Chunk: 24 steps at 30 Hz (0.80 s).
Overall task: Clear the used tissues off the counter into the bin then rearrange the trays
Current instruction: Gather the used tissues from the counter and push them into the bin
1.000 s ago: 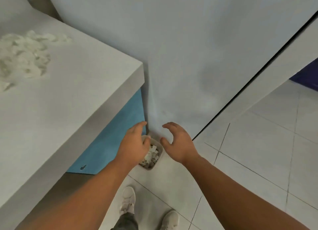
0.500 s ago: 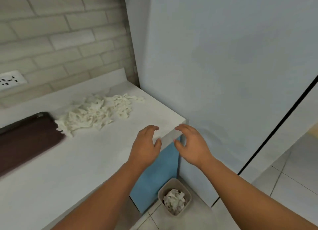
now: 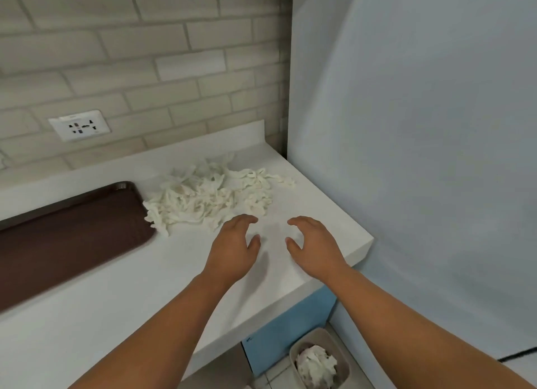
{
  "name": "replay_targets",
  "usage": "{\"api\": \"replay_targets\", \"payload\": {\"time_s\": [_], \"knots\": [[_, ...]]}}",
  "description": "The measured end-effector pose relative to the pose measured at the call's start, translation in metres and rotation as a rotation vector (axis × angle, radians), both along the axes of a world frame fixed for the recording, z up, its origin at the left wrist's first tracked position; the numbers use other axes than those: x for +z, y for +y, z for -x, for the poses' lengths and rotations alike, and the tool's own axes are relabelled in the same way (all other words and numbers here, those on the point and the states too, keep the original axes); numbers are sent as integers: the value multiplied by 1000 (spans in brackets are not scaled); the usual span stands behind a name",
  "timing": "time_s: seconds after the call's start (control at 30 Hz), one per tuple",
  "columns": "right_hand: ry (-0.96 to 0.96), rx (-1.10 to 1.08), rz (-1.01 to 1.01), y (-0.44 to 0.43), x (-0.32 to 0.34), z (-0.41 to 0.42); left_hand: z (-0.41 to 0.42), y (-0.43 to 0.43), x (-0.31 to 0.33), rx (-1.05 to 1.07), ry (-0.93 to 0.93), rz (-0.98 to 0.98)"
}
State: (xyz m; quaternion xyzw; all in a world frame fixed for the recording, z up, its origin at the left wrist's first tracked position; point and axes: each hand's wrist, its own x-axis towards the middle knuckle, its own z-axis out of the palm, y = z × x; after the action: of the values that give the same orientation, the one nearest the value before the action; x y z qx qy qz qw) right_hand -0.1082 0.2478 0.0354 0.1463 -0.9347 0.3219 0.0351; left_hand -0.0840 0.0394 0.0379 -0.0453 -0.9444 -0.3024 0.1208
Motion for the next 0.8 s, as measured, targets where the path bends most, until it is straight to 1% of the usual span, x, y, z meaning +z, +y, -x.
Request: {"api": "replay_targets", "payload": {"time_s": [0.1,0.33,0.57,0.63,0.67,0.77,0.8], "knots": [[-27,9,-17,-18,-5,41,39,-23,-4,5,-6,3],[-47,-45,-86,-52,-16,148,145,-71,-15,-13,-30,46],[-48,-160,-147,-72,-39,231,247,-102,-22,-55,-64,106],[-24,-184,-207,-74,-44,245,272,-105,-24,-61,-85,184],[-11,-191,-254,-75,-47,251,283,-107,-24,-51,-115,253],[-53,-219,-369,-77,-53,264,311,-112,-28,-33,-228,547],[-79,-232,-390,-79,-54,267,317,-113,-30,-37,-248,615]]}}
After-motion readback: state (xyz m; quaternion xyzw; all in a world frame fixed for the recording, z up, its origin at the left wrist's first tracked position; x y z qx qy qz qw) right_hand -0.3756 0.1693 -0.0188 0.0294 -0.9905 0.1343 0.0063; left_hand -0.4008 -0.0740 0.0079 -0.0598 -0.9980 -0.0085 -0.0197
